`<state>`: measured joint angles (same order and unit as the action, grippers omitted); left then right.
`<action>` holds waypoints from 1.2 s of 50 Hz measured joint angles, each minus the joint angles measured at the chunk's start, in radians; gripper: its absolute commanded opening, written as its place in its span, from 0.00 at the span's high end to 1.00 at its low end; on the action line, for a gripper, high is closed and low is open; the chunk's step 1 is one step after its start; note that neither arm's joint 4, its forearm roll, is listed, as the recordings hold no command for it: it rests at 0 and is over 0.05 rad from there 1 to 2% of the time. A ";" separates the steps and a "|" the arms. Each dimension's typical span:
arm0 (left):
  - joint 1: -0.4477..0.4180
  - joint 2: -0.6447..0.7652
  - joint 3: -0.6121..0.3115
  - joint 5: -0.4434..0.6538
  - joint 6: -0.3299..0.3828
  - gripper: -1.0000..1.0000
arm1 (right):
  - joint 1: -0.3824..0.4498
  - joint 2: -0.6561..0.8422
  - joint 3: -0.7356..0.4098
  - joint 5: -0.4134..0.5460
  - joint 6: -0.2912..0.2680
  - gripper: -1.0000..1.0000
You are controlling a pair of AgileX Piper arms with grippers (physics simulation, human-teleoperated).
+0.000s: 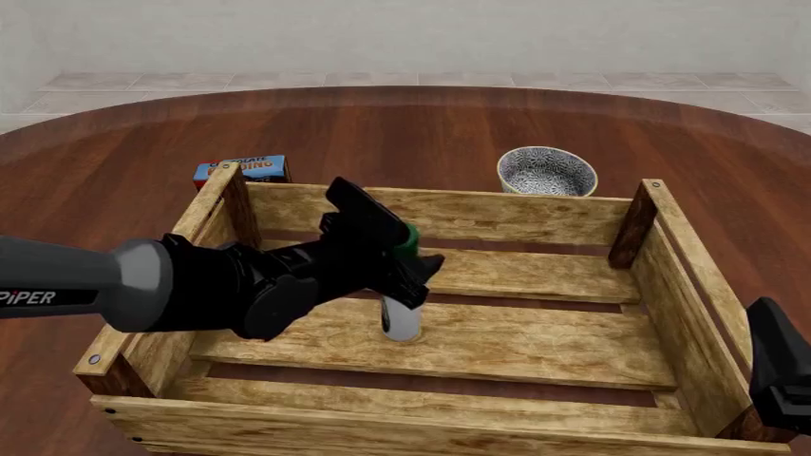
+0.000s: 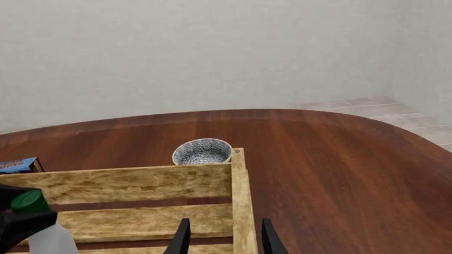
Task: Pick up the salad dressing and put it in the tray.
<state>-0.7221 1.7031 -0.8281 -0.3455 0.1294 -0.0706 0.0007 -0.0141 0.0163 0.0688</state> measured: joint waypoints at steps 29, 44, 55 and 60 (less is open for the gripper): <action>-0.004 -0.009 0.006 0.008 0.012 0.00 | 0.000 0.000 -0.004 0.004 0.000 0.00; 0.002 -0.020 0.007 0.009 0.021 0.00 | 0.000 0.000 -0.003 0.002 0.001 0.00; 0.006 -0.026 0.009 0.007 0.030 0.00 | 0.001 0.000 0.003 -0.004 0.003 0.00; 0.008 -0.028 0.009 0.007 0.032 0.00 | 0.001 0.000 0.004 -0.006 0.003 0.00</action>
<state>-0.7139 1.6755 -0.8195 -0.3381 0.1613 -0.0694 0.0005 -0.0097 0.0106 0.0720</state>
